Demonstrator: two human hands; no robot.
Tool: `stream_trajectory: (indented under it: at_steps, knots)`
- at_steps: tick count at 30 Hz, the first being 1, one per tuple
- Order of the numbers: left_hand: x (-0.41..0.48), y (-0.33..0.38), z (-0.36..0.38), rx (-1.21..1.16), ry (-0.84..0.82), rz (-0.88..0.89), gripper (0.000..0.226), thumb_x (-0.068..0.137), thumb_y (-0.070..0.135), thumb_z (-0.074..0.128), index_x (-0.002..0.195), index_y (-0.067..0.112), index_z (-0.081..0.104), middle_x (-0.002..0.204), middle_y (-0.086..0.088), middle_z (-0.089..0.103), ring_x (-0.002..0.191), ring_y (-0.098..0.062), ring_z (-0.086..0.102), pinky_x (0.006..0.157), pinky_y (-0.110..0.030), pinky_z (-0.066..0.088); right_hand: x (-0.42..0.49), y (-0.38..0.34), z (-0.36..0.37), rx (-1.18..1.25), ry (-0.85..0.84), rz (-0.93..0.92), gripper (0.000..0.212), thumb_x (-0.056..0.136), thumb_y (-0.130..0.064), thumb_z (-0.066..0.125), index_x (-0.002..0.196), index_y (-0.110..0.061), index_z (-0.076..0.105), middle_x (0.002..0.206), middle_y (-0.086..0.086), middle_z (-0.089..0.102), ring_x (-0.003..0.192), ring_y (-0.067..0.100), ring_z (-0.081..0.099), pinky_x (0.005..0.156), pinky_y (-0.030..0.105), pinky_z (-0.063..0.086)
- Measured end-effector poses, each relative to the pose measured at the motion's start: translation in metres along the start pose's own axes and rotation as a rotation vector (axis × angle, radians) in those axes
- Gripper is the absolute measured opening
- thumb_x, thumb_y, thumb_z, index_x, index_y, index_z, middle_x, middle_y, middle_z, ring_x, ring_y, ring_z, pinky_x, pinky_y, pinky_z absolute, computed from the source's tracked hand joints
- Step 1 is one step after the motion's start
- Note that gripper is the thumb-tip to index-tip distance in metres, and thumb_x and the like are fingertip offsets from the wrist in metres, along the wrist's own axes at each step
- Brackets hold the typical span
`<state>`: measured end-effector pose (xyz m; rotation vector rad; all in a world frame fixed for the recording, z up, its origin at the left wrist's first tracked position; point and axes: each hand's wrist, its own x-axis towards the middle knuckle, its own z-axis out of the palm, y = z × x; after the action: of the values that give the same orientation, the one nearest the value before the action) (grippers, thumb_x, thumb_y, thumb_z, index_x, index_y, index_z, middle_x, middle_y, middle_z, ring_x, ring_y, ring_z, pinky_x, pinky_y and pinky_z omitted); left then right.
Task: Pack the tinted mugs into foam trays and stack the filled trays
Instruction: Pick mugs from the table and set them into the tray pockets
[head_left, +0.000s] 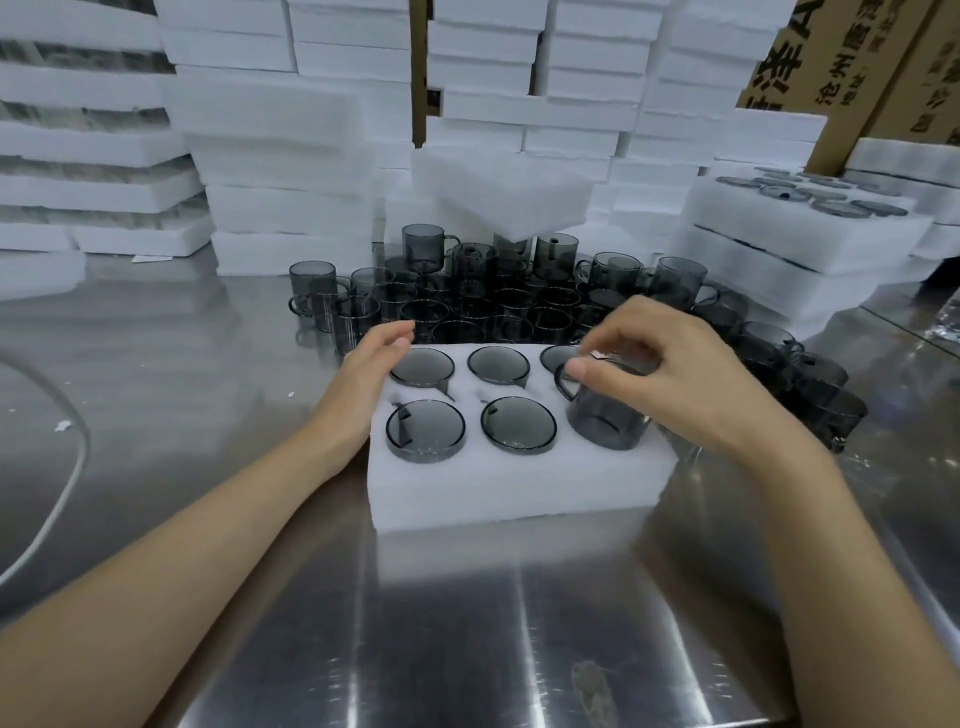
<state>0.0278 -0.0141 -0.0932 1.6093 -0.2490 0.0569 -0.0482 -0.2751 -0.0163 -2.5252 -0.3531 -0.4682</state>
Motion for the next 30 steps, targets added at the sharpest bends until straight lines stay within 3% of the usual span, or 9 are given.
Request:
stream_trajectory:
  at_steps: [4,7,10,13,18,21,26,28,30]
  knots:
    - [0.001,-0.001,0.000,0.001,-0.006,0.000,0.031,0.080,0.044,0.049,0.108,0.039,0.060,0.129,0.012,0.057,0.130,-0.015,0.048,0.116,-0.046,0.029,-0.001,-0.009,0.016,0.074,-0.111,-0.076,0.020,0.091,-0.043,0.054,0.104,-0.038,0.068,0.110,-0.019,0.066,0.104,0.001,0.059,0.095,0.040,0.047]
    - [0.000,-0.001,0.001,0.002,0.001,0.004,0.032,0.079,0.043,0.049,0.108,0.036,0.061,0.126,0.012,0.058,0.129,-0.016,0.049,0.115,-0.047,0.030,-0.001,-0.006,0.023,-0.109,-0.207,-0.081,0.028,0.094,-0.038,0.047,0.118,-0.045,0.059,0.119,-0.015,0.064,0.114,0.005,0.053,0.095,0.042,0.047]
    - [-0.001,0.000,0.001,-0.001,0.005,0.008,0.031,0.080,0.042,0.048,0.106,0.033,0.063,0.123,0.009,0.061,0.126,-0.017,0.051,0.114,-0.047,0.031,0.001,-0.006,0.025,-0.287,-0.308,-0.128,0.040,0.097,-0.036,0.041,0.135,-0.043,0.049,0.140,-0.031,0.044,0.136,-0.005,0.029,0.109,0.035,0.036]
    - [-0.001,0.000,0.002,0.005,0.013,0.009,0.030,0.080,0.041,0.048,0.103,0.034,0.064,0.119,0.006,0.063,0.124,-0.019,0.052,0.113,-0.048,0.032,0.003,-0.004,0.022,-0.232,-0.401,-0.109,0.043,0.100,-0.033,0.037,0.142,-0.038,0.041,0.147,-0.029,0.035,0.142,-0.009,0.008,0.120,0.032,0.013]
    - [-0.002,0.001,0.002,-0.019,0.030,0.007,0.027,0.080,0.039,0.049,0.099,0.033,0.066,0.116,0.002,0.064,0.124,-0.025,0.053,0.113,-0.050,0.031,-0.001,-0.005,0.029,-0.306,-0.504,-0.059,0.073,0.083,-0.072,0.006,0.151,-0.044,0.004,0.155,-0.033,-0.001,0.144,-0.005,-0.008,0.119,0.031,-0.006]
    - [-0.001,0.000,0.003,-0.026,0.031,0.010,0.021,0.088,0.033,0.049,0.101,0.032,0.066,0.118,0.001,0.064,0.124,-0.026,0.052,0.113,-0.051,0.031,-0.001,-0.004,0.036,-0.362,-0.526,-0.054,0.082,0.075,-0.077,-0.004,0.150,-0.042,-0.008,0.153,-0.032,-0.013,0.143,-0.002,-0.017,0.118,0.032,-0.012]
    - [0.000,-0.002,0.003,-0.013,0.028,-0.017,0.022,0.101,0.020,0.043,0.108,0.029,0.062,0.122,0.004,0.061,0.126,-0.021,0.050,0.114,-0.048,0.031,-0.005,0.007,0.037,-0.353,-0.492,-0.096,0.083,0.076,-0.081,-0.004,0.149,-0.043,-0.007,0.148,-0.037,-0.008,0.141,-0.008,-0.013,0.115,0.026,-0.013]
    - [0.000,-0.002,0.003,-0.013,0.024,-0.022,0.022,0.101,0.022,0.043,0.110,0.029,0.061,0.123,0.006,0.061,0.125,-0.018,0.051,0.114,-0.047,0.032,0.008,0.008,0.045,-0.197,-0.428,-0.055,0.058,0.090,-0.071,0.006,0.144,-0.051,0.001,0.146,-0.036,0.001,0.139,-0.012,0.000,0.110,0.014,-0.011]
    - [-0.001,0.001,0.004,-0.031,0.018,-0.032,0.021,0.101,0.022,0.043,0.109,0.029,0.060,0.125,0.004,0.060,0.126,-0.019,0.051,0.113,-0.047,0.032,0.020,0.008,0.048,0.140,-0.284,0.114,0.039,0.103,-0.048,0.024,0.141,-0.046,0.018,0.155,-0.022,0.017,0.141,-0.004,0.016,0.111,0.011,0.004]
